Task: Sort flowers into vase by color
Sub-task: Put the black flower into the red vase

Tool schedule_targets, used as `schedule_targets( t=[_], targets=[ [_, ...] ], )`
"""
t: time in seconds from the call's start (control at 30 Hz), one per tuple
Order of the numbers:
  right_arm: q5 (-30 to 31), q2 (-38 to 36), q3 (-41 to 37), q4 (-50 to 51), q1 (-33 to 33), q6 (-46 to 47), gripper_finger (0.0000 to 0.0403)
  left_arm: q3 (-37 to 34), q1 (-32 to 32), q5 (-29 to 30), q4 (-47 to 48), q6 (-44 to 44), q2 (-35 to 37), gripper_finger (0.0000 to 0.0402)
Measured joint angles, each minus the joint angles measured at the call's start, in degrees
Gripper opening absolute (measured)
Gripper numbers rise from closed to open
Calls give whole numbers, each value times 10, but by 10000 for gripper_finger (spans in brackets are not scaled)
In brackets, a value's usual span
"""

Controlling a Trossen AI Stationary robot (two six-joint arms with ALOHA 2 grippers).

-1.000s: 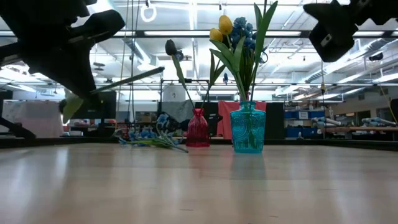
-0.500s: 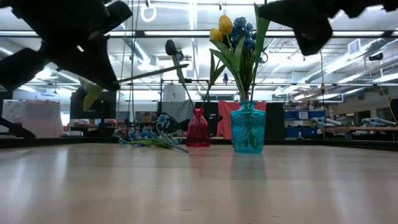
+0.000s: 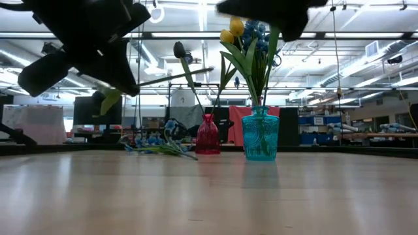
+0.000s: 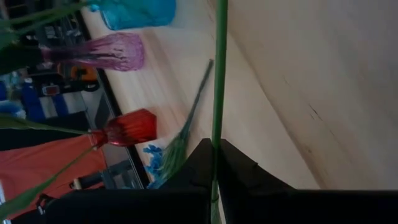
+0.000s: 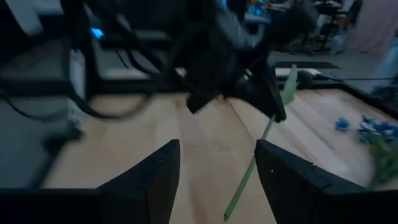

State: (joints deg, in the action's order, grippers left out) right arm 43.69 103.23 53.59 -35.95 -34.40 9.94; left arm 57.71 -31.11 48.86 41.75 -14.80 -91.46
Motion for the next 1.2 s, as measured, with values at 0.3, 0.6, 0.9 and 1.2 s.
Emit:
schedule_targets(
  t=[0.3, 0.6, 0.9, 1.2],
  targets=[
    [66, 87, 77, 50, 2, -64, 199, 0, -1, 16, -34, 3, 0, 17],
    [124, 102, 82, 68, 5, -96, 148, 0, -1, 18, -72, 4, 0, 17],
    [139, 102, 82, 84, 11, -100, 112, 0, -1, 21, -79, 4, 0, 17],
    [139, 102, 82, 91, 21, -96, 27, 0, -1, 20, -87, 3, 0, 17]
  ],
)
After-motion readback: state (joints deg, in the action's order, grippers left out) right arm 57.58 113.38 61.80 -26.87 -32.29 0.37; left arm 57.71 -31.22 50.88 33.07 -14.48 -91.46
